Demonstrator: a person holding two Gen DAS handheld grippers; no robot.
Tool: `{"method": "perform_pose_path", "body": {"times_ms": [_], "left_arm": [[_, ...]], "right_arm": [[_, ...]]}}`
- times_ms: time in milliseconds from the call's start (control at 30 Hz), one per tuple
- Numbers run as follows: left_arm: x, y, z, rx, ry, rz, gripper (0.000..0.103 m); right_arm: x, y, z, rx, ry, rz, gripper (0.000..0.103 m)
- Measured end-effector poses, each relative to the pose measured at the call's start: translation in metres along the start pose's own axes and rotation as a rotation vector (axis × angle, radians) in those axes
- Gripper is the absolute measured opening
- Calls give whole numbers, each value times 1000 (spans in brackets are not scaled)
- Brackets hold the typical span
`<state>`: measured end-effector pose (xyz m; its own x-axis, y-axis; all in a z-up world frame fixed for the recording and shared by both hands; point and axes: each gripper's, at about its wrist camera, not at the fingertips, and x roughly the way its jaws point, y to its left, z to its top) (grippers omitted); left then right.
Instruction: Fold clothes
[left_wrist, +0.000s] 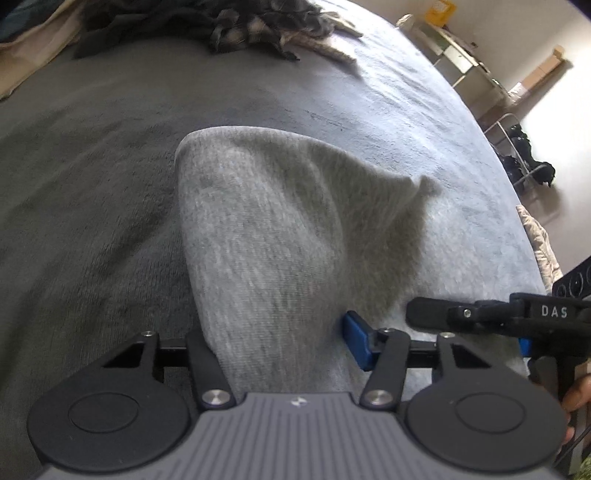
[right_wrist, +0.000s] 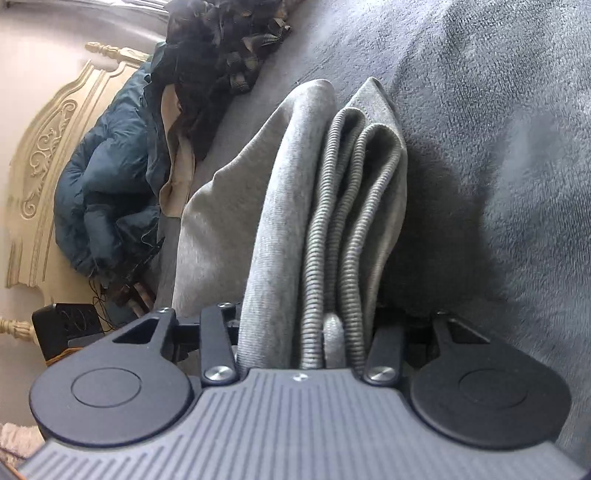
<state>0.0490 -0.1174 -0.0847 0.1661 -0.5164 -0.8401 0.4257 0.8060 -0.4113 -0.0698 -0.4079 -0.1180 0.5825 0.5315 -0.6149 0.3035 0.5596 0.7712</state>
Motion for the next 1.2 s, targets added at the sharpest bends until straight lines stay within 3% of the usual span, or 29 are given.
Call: {"method": "perform_pose_path", "body": {"times_ms": [167, 400, 600, 867, 1100, 1200], "left_arm": [[-24, -10, -3, -36, 27, -4, 54], [-73, -48, -6, -13, 46, -11, 54], [-123, -95, 7, 56, 47, -70, 54], [-153, -228, 32, 210, 31, -96, 54], [-140, -340, 27, 154, -24, -117, 54], [-135, -381, 28, 179, -23, -144, 54]], "right_arm": [[-12, 11, -3, -9, 42, -21, 43], [-47, 44, -12, -3, 73, -56, 42], [-116, 74, -18, 8, 2, -61, 42], [-235, 78, -16, 5, -163, -44, 42], [-328, 45, 15, -3, -227, -43, 42], [-360, 30, 29, 7, -249, -53, 42]]}}
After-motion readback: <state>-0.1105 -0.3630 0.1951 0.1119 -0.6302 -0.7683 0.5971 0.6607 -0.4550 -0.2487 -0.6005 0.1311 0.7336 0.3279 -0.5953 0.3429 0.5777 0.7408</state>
